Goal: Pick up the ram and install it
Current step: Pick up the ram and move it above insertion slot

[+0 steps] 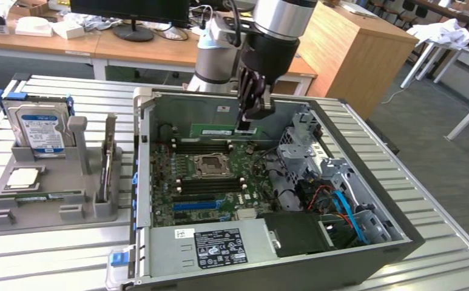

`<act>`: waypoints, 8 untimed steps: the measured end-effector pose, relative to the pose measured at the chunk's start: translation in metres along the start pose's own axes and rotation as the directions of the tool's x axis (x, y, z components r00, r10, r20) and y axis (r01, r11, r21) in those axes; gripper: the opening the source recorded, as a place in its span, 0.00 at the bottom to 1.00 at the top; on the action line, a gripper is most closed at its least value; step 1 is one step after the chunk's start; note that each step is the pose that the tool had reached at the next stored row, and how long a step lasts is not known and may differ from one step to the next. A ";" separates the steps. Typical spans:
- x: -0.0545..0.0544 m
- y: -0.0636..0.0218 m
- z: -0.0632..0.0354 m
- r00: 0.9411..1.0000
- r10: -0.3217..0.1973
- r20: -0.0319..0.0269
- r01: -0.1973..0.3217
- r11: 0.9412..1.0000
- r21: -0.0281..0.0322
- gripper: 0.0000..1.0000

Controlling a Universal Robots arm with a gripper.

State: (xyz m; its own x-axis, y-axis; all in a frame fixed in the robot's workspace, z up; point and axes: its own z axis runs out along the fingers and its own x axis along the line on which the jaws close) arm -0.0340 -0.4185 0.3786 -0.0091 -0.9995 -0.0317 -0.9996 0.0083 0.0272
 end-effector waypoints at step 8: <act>0.000 -0.0002 0.0080 1.000 0.000 0.000 0.000 1.000 0.000 0.12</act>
State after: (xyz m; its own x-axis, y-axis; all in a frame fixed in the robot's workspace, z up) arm -0.0340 -0.4186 0.3706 -0.0091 -0.9995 -0.0318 -0.9996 0.0082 0.0272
